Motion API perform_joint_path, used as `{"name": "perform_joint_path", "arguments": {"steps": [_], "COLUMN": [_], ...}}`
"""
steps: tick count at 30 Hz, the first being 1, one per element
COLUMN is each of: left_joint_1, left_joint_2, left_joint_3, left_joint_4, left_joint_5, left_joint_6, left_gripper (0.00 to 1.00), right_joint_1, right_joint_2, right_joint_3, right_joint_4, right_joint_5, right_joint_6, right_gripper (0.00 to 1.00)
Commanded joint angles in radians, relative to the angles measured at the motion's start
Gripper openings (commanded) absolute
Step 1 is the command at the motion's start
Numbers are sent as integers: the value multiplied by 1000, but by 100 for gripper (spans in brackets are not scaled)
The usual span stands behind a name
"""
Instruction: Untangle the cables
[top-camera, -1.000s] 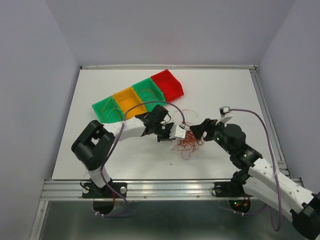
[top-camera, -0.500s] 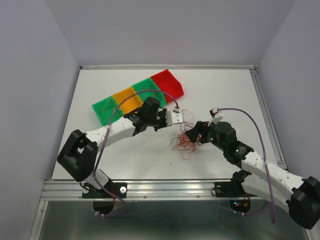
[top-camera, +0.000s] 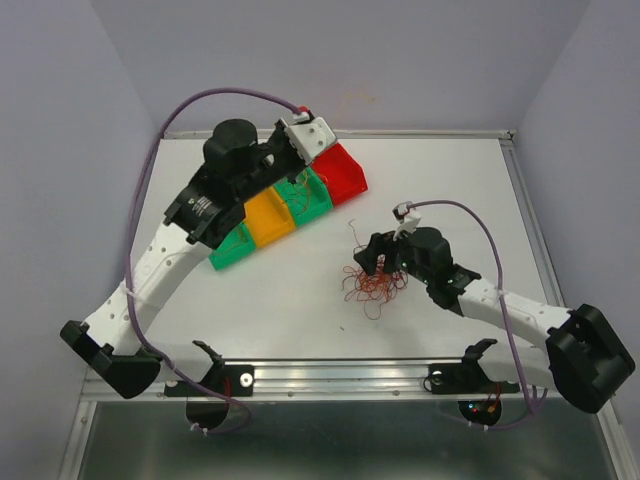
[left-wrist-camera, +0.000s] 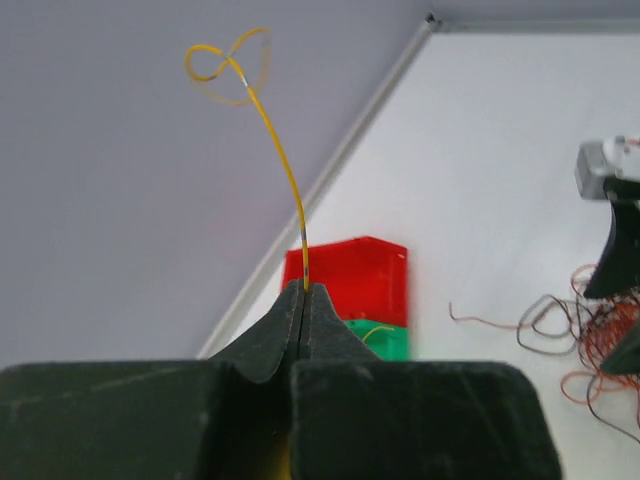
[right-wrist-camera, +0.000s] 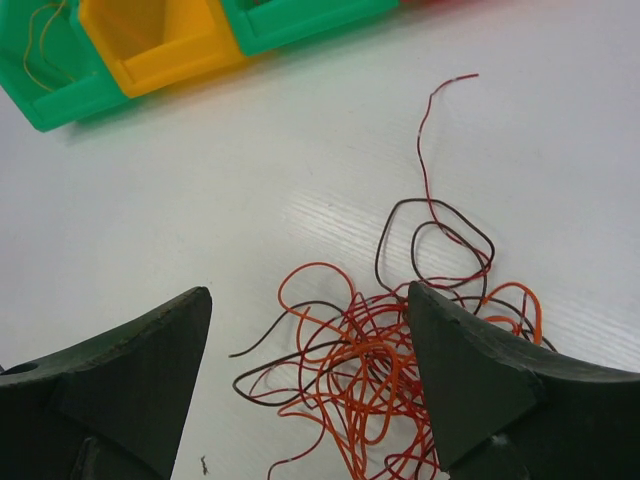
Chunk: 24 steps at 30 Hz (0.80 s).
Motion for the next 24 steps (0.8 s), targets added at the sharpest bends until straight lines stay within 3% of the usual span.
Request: {"name": "perform_joint_path", "arguments": {"steps": [1,5,12,24], "left_joint_1": [-4,-4,10,192], "left_joint_2": [-22,-14,-42,-189], "left_joint_3": [176,264,264,172], "left_joint_4": [-77,-100,-77,-277], "left_joint_5": [-106,-204,-402,-341], "left_joint_6": [-44,-19,33,-32], "left_gripper": [0,0,0,0], "right_joint_1": [12,15,13,13], "right_joint_2": [28,37,36,57], "right_joint_3": [65,81,116,121], "right_joint_4": [141,163,163,172], "right_joint_5": [-21,-23,-33,-32], "right_joint_6": [-46,-44,-61,-73], "right_gripper": [85,85,85,85]}}
